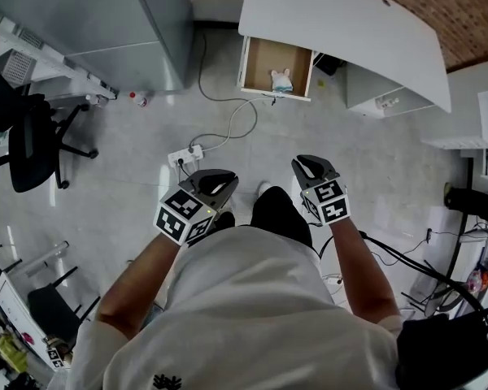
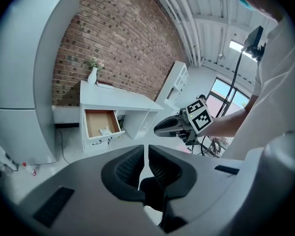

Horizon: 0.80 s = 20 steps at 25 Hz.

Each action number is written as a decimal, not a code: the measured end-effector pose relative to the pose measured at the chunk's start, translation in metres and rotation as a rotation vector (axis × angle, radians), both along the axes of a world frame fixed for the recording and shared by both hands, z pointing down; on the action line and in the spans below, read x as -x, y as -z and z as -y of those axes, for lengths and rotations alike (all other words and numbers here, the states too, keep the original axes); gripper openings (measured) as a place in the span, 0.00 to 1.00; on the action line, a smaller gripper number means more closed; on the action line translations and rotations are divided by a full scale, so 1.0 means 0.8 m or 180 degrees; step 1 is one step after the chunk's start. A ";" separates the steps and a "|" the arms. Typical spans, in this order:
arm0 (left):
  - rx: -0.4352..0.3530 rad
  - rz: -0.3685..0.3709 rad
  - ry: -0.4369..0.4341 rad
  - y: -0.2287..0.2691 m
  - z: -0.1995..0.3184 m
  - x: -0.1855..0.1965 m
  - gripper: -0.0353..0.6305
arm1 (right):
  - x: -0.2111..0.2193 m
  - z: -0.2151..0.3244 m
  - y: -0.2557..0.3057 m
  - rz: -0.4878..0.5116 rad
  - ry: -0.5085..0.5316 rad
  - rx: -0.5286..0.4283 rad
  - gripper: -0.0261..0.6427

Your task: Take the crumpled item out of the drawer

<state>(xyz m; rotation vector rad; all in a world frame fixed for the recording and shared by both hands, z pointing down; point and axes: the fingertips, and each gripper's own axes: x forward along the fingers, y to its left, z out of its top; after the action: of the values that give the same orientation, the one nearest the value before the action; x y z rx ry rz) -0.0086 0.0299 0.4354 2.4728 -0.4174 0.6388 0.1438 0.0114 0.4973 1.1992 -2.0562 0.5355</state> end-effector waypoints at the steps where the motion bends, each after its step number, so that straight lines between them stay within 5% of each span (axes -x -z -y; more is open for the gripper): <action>1: 0.0024 -0.0010 0.0044 -0.002 0.013 0.001 0.09 | -0.003 0.020 -0.004 -0.0017 0.0015 -0.0004 0.14; 20: 0.0365 0.0274 0.0901 -0.033 0.320 -0.133 0.09 | -0.171 0.428 -0.193 -0.0908 0.1222 0.0161 0.14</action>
<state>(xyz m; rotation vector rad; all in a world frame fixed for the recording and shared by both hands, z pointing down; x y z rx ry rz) 0.0976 -0.2259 0.4615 2.2284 -0.7279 0.6326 0.2809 -0.3306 0.6515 0.7710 -1.9441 0.2167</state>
